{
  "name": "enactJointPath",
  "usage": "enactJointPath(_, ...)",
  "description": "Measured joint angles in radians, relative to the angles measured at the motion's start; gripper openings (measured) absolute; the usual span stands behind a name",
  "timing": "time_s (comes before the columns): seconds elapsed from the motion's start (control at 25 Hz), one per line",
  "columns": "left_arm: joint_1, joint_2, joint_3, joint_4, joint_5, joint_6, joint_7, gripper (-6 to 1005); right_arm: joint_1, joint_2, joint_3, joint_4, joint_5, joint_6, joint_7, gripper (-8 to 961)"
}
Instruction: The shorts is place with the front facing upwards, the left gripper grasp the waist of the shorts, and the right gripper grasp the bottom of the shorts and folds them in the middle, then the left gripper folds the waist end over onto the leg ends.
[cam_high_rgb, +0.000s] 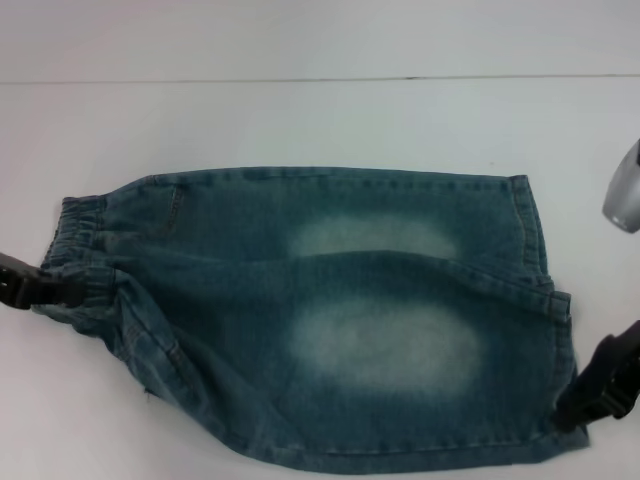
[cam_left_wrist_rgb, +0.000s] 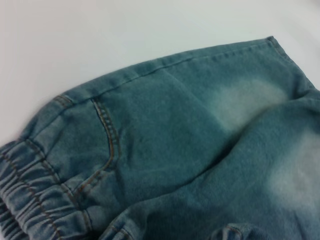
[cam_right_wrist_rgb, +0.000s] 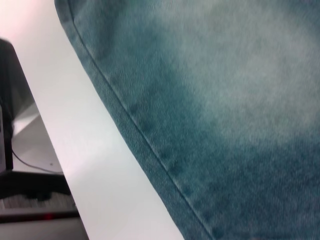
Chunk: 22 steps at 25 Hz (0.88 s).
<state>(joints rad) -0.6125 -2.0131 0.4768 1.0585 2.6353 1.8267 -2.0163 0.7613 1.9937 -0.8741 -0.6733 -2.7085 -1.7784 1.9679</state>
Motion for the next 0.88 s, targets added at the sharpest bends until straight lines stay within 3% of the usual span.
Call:
enactJointPath(0.16,-0.012,0.007,-0.006,0.0,-0.003,-0.012,-0.058,25,-0.011,-0.015,0.155,-0.006,0.027,0.023,-0.047,42)
enactJointPath(0.32,-0.021,0.02,-0.035,-0.002,-0.018,-0.043,-0.119,25,-0.045,-0.034,0.309,0.025,0.176,0.09,-0.115,50)
enactJointPath(0.56,-0.026,0.039,-0.042,-0.047,-0.019,-0.134,-0.201,25,-0.112,-0.041,0.356,0.138,0.436,0.273,-0.23,63)
enactJointPath(0.88,-0.022,0.017,-0.043,-0.074,-0.027,-0.282,-0.222,25,-0.165,0.013,0.362,0.198,0.637,0.568,-0.379,79)
